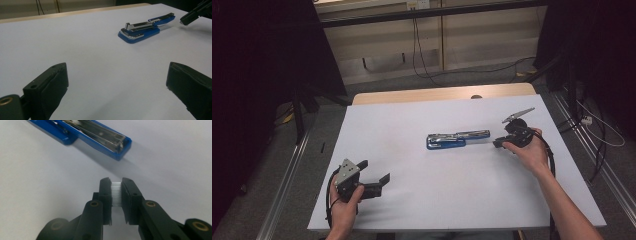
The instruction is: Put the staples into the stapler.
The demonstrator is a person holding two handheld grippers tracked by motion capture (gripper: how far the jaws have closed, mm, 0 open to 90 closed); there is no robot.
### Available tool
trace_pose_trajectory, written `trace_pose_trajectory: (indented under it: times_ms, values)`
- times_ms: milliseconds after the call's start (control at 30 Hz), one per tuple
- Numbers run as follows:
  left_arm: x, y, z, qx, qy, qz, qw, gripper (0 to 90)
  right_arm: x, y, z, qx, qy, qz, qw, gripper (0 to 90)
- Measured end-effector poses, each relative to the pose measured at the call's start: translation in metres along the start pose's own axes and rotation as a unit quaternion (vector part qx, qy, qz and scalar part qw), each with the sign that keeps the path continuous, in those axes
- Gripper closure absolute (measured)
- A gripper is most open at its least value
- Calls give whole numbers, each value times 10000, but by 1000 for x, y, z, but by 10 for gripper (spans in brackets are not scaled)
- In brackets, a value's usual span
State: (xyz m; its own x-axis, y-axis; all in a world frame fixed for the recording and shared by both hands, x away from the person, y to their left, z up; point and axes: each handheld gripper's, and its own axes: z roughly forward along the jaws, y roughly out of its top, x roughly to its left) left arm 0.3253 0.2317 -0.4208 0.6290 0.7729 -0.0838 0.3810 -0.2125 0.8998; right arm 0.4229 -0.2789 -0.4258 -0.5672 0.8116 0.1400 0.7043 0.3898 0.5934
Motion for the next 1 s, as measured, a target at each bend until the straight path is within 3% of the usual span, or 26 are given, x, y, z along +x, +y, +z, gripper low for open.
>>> trace_pose_trajectory:
  times_ms: [133,500,1000]
  values:
    - [-1,0,1,8,-4,18,10000,43,5,2,-4,-122,58,-197,9997,794]
    - [0,0,0,-4,15,-13,10000,43,12,6,-10,-574,269,-460,9969,795]
    - [0,0,0,-63,24,-39,10000,43,20,12,-14,-892,368,-549,9938,794]
